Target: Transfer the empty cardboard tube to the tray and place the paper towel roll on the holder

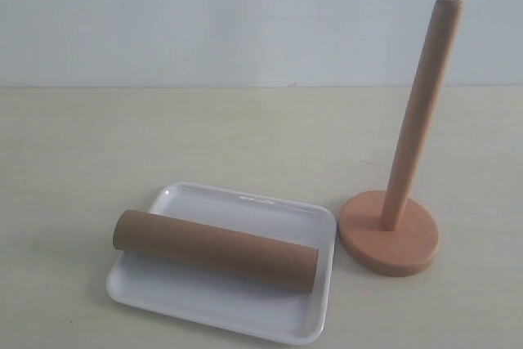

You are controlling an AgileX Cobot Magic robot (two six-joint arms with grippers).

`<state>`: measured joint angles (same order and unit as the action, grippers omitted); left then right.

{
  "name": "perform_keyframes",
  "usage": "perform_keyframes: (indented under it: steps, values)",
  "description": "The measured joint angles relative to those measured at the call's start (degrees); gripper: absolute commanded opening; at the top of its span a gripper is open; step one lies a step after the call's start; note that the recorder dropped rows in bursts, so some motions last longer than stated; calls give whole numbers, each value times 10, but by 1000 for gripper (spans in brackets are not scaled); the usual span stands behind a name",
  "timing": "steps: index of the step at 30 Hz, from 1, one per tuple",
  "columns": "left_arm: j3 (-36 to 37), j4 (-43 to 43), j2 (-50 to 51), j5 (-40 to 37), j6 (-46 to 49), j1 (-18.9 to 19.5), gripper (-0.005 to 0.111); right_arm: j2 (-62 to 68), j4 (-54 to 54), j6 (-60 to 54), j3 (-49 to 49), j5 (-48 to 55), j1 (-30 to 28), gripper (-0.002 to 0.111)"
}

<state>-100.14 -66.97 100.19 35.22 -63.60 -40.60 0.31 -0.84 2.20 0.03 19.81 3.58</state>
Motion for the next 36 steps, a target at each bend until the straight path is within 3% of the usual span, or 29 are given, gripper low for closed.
perform_keyframes:
  steps: [4,13,20,29,36]
  values:
    - [0,46,0,-4,-2,0,4,0,0,0,0,0,0,0]
    - [0,47,3,-20,-61,-3,4,0,0,0,0,0,0,0]
    - [-6,-17,6,-117,-95,-33,4,0,0,0,0,0,0,0]
    - [-39,-36,13,-124,-158,-38,4,0,0,0,0,1,0,0]
    - [-120,-236,70,-115,-379,-38,4,0,0,0,0,3,0,0]
